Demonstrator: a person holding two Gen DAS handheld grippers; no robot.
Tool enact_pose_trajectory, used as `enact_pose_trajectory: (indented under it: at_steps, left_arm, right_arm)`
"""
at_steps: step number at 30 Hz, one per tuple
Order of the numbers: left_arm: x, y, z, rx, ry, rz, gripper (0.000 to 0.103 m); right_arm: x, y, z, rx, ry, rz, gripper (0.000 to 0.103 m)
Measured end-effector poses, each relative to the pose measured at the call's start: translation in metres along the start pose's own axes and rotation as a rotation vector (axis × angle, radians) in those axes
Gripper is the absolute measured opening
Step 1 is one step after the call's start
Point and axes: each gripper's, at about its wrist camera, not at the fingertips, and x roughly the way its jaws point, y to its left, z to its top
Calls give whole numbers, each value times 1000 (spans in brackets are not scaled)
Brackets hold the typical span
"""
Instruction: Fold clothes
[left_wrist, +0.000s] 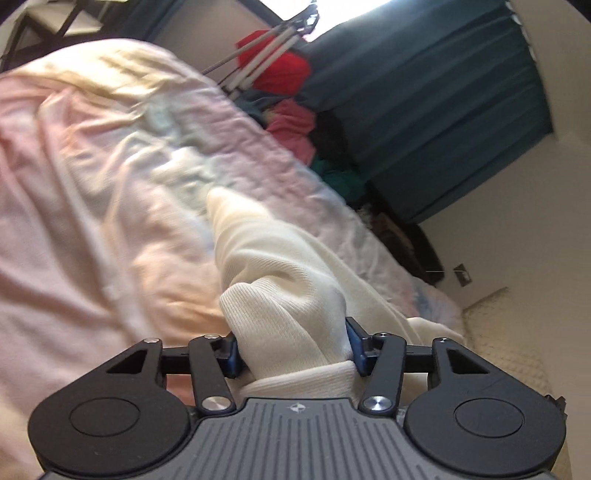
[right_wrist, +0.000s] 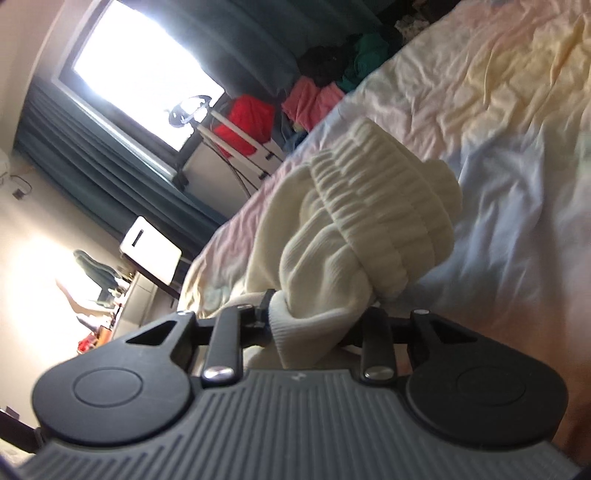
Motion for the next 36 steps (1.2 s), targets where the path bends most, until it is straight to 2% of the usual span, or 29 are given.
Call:
enact_pose_trajectory:
  at_steps: [3, 7, 15, 20, 23, 27, 31, 34, 36]
  left_arm:
    - [25, -44, 9, 4, 6, -17, 53]
    - [86, -110, 23, 44, 31, -43, 52]
    - [263, -236, 47, 107, 67, -93, 52]
    - [378, -279, 52, 153, 124, -90, 52]
    - [433, -286, 45, 203, 158, -78, 52]
    - [484, -270, 29, 253, 187, -78, 52]
    - [489, -221, 6, 321, 216, -124, 52]
    - [483, -183, -11, 345, 269, -116, 53]
    - [475, -173, -19, 374, 271, -115, 56]
  right_arm:
    - [-20, -6, 34, 5, -50, 4, 32]
    - [-37, -32, 100, 69, -99, -11, 32]
    - [-32, -108, 248, 185, -193, -119, 32]
    - [-4, -165, 311, 211, -238, -199, 32]
    - [18, -205, 322, 225, -245, -240, 32]
    - [42, -249, 310, 207, -230, -257, 32]
    - [50, -274, 279, 206, -212, -247, 32]
    - [51, -286, 244, 220, -170, -264, 33]
    - [51, -293, 223, 229, -154, -274, 35]
